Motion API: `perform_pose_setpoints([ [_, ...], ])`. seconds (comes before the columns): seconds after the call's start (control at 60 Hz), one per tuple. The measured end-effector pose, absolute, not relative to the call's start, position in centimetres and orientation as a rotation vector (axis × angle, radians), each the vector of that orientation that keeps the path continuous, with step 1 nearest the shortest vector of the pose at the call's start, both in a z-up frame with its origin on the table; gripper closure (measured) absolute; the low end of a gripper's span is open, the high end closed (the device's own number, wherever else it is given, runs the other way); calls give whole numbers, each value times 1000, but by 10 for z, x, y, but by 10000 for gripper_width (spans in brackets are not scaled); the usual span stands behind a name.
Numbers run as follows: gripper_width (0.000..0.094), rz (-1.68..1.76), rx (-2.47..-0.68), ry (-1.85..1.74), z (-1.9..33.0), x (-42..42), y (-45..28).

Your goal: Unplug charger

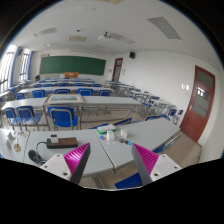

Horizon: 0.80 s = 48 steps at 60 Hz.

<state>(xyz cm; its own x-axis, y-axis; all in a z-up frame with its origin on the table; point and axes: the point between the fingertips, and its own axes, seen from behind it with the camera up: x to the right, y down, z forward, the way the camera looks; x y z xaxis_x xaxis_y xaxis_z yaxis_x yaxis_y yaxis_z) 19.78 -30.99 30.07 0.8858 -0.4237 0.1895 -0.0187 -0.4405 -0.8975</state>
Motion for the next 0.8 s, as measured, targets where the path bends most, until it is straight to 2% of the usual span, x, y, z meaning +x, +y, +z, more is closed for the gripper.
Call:
perform_pose_setpoints([
  [0.183, 78, -469, -2029, 317, 270, 204, -321],
  [0.4, 82, -333, -2125, 225, 185, 164, -308],
  [0.6, 80, -113, -2127, 62, 123, 70, -217],
  [0.8, 78, -5, -2092, -29, 87, 6, -96],
])
